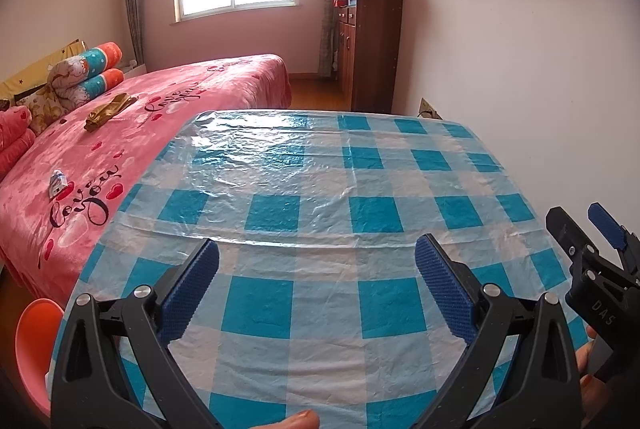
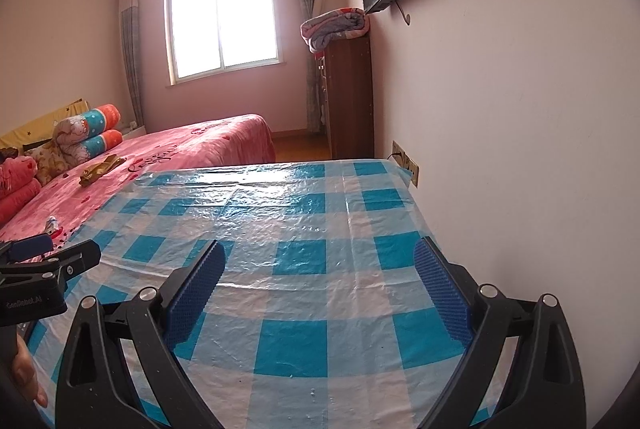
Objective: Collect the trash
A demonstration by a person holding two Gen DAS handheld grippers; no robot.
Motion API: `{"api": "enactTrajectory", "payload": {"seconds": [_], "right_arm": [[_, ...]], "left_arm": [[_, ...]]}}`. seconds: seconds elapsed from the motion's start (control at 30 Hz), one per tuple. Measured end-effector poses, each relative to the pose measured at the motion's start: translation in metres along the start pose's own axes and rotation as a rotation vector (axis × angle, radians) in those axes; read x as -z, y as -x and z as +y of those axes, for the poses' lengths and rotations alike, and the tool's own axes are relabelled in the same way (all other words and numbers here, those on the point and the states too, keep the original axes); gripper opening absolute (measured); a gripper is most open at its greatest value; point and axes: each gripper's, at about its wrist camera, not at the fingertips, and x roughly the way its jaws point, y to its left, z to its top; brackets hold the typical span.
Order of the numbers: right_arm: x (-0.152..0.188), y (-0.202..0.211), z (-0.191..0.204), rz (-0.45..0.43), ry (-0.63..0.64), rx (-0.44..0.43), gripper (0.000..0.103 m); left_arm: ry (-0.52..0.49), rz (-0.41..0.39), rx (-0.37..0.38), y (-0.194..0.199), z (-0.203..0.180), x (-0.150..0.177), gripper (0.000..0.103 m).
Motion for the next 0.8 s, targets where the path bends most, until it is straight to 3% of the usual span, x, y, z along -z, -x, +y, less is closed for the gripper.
{"api": "enactTrajectory", "payload": {"seconds": [0.8], "right_arm": [[0.0029,-0.0078,0.0045,0.016,0.01,-0.01,0.095]], "left_arm": [[0.011,0.01,0.016,-0.0092,0.0026,-0.0015,0.099]]}}
